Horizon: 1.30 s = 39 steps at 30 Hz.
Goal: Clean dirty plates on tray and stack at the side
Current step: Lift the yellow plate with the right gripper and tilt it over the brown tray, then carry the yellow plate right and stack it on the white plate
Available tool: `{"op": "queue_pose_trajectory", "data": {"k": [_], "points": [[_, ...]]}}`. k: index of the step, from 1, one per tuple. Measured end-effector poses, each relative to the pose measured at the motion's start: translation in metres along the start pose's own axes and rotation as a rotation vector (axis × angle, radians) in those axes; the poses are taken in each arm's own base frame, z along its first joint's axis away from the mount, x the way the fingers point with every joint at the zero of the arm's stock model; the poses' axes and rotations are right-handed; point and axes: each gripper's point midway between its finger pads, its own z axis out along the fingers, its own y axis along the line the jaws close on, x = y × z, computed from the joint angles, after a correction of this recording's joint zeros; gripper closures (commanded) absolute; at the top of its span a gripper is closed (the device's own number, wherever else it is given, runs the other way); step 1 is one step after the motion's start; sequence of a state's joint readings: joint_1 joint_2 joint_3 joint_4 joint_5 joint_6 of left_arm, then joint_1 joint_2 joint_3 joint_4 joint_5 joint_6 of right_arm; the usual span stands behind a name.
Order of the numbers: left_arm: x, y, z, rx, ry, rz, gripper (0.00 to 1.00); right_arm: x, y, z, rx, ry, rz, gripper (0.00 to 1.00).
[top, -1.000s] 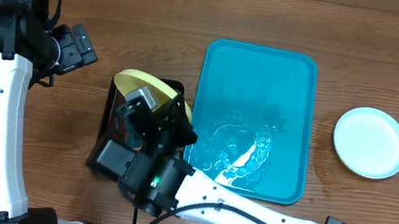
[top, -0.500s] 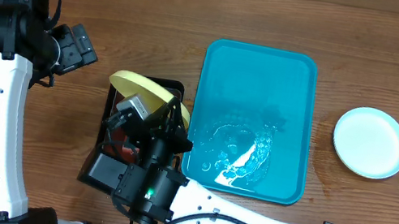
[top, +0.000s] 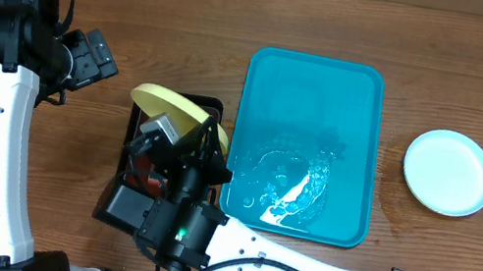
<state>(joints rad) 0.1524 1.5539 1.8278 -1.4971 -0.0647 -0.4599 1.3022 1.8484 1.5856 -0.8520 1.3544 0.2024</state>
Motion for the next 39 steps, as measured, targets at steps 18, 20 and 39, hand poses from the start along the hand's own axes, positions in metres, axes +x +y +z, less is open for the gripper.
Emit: {"op": "queue_pose_trajectory", "data": {"k": [18,20,39], "points": [[0.000,0.000,0.000,0.000,0.000,0.000,0.00,0.003,-0.001,0.010,-0.005,0.023,0.011,0.96],[0.000,0.000,0.000,0.000,0.000,0.000,0.00,0.005,-0.001,0.012,-0.014,0.032,0.012,0.96],[0.000,0.000,0.000,0.000,0.000,0.000,0.00,0.090,0.011,0.137,-0.730,0.647,0.629,0.96]]}}
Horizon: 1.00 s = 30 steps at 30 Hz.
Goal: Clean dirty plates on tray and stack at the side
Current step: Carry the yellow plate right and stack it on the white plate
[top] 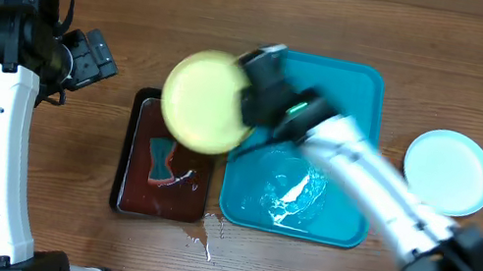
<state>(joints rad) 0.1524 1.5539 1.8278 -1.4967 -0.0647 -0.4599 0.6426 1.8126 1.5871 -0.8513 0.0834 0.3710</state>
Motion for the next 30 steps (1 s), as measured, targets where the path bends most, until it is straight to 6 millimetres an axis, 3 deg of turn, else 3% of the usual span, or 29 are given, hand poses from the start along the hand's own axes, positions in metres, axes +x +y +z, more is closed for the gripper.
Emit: {"op": "queue_pose_trajectory", "data": {"k": [3,6,7,10,13,16,17,18,22,25,26,27,30], "points": [[0.000,0.000,0.000,0.000,0.000,0.000,0.00,-0.033,-0.060,-0.028,-0.143,-0.008,0.210,0.96],[0.000,0.000,0.000,-0.001,0.000,0.000,0.00,-0.054,-0.143,-0.065,-0.152,-0.072,0.409,0.96],[0.000,0.000,0.000,-0.001,0.000,0.000,0.00,-0.054,-0.181,-0.080,-0.125,-0.090,0.496,0.96],[0.000,0.000,0.000,-0.001,0.000,0.000,0.00,-0.031,-0.268,-0.104,-0.017,-0.089,0.714,0.96],[0.000,0.000,0.000,-0.001,0.001,0.000,0.00,0.017,-0.341,-0.120,0.110,-0.038,0.939,0.96],[0.000,0.000,0.000,0.000,0.000,0.000,0.00,0.058,-0.372,-0.119,0.172,0.025,1.061,0.96],[0.000,0.000,0.000,-0.001,0.000,0.000,0.00,0.088,-0.385,-0.109,0.200,0.083,1.134,0.96],[0.000,0.000,0.000,-0.001,0.001,0.000,0.00,0.102,-0.392,-0.101,0.209,0.102,1.164,0.96],[0.000,0.000,0.000,0.000,0.000,0.000,0.00,0.155,-0.404,-0.069,0.256,0.174,1.234,0.96],[0.000,0.000,0.000,0.000,0.000,0.000,0.00,0.180,-0.412,-0.063,0.315,0.203,1.258,0.96],[0.000,0.000,0.000,0.000,0.000,0.000,0.00,0.186,-0.415,-0.064,0.332,0.208,1.265,0.71],[0.000,0.000,0.000,0.000,0.000,0.000,0.00,0.188,-0.418,-0.066,0.342,0.207,1.272,0.55],[0.000,0.000,0.000,-0.001,0.000,0.000,0.00,0.187,-0.415,-0.068,0.306,0.208,1.285,0.32]]}}
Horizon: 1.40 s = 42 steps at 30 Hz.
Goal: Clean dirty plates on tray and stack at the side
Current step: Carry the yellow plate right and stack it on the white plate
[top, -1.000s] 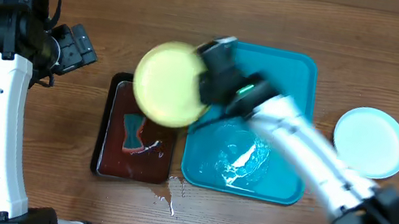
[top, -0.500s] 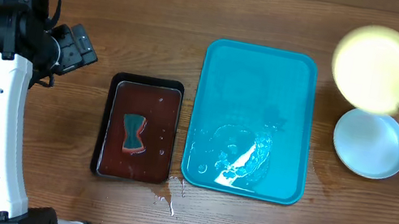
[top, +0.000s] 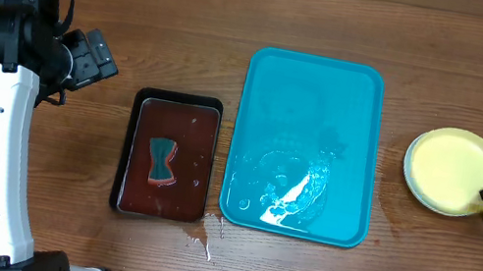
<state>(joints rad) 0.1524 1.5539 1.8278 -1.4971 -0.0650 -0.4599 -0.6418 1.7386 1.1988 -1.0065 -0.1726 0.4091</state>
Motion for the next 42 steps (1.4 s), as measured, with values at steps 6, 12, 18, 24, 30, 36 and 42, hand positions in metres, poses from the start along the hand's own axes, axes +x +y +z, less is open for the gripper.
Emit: {"op": "queue_pose_trajectory", "data": {"k": [6,12,18,24,30,36,42], "points": [[0.000,0.000,0.000,0.000,0.000,0.000,0.00,0.021,0.051,-0.039,-0.226,0.067,-0.154,0.25],[0.000,0.000,0.000,0.000,0.000,0.000,0.00,0.094,0.122,-0.131,-0.476,-0.027,-0.513,0.09],[0.000,0.000,0.000,0.000,0.000,0.000,0.00,0.218,0.150,-0.190,-0.655,-0.014,-0.914,0.00],[0.000,0.000,0.000,0.000,0.000,0.000,0.00,0.286,0.150,-0.201,-0.718,0.073,-1.126,0.00],[0.000,0.000,0.000,0.000,0.000,0.000,0.00,0.291,0.156,-0.201,-0.733,0.057,-1.178,0.00],[0.000,0.000,0.000,0.000,0.000,0.000,0.00,0.266,0.182,-0.239,-0.829,-0.312,-1.305,0.00],[0.000,0.000,0.000,0.000,0.001,0.000,0.00,0.241,0.148,-0.307,-0.902,-0.864,-1.250,0.00]]}}
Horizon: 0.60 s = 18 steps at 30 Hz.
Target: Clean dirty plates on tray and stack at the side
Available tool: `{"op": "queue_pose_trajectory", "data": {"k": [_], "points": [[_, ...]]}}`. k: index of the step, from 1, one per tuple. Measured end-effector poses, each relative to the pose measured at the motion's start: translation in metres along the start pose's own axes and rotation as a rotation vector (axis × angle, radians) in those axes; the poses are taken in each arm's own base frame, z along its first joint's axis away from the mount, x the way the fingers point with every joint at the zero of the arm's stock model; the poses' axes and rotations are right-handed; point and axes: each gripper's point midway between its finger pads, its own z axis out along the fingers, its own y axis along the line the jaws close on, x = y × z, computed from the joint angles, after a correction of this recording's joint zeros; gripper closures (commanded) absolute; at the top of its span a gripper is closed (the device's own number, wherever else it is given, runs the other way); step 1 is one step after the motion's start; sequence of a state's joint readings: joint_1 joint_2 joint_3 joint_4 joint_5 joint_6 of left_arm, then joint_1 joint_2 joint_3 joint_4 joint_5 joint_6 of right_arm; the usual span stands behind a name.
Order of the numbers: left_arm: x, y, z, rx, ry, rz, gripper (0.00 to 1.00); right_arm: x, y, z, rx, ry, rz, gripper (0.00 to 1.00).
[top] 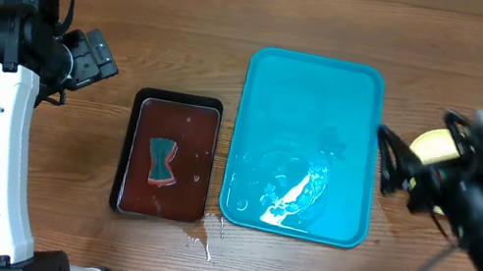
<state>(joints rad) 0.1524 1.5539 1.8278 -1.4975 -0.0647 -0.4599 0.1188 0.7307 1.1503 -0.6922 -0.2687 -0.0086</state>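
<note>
The teal tray [314, 89] lies mid-table, wet, with foam and water near its front. No plates are on it. Right of it, the yellow plate [432, 145] shows only as a sliver, since my right arm covers most of it. The white plate is hidden. My right gripper [387, 166] hangs open and empty between the tray's right rim and the plate, fingers pointing left. My left gripper [100, 59] is raised at the far left, away from everything, its fingers apart.
A dark wash bin [132, 151] of brown water stands left of the tray with a teal sponge [162, 161] in it. A small spill [200, 239] lies on the wood in front of the bin.
My right gripper was at the yellow plate's right edge. It is now off the plate, open, to the plate's left by the tray rim. The arm now covers most of the plate.
My right gripper first held the yellow plate over the wash bin. Then the plate was between the bin and the tray. Then it lay on the white plate at the right with the gripper at its edge. Now the gripper is free of it. The left arm stayed put.
</note>
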Motion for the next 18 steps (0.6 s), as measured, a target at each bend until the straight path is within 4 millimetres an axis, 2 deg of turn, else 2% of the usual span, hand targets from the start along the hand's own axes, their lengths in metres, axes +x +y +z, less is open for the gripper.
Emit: {"op": "queue_pose_trajectory", "data": {"k": [2,4,7,10,12,14,18], "points": [[0.000,0.000,0.000,0.000,0.000,0.000,0.00,0.004,-0.007,-0.014,0.047,-0.069,-0.017,0.00],[0.000,0.000,0.000,0.000,0.000,0.000,0.00,0.019,-0.018,-0.023,0.107,-0.108,-0.024,0.00],[0.000,0.000,0.000,0.000,0.000,0.000,0.00,0.059,-0.038,-0.026,0.189,-0.094,-0.007,0.00],[0.000,0.000,0.000,0.000,0.000,0.000,0.00,0.110,-0.053,-0.023,0.241,-0.064,0.011,0.00],[0.000,0.000,0.000,0.000,-0.001,0.000,0.00,0.131,-0.057,-0.021,0.252,-0.064,0.013,0.00],[0.000,0.000,0.000,0.000,-0.001,0.000,0.00,0.145,-0.059,-0.016,0.245,-0.094,0.002,0.00],[0.000,0.000,0.000,0.000,-0.001,0.000,0.00,0.161,-0.062,-0.008,0.237,-0.163,-0.024,0.00]]}}
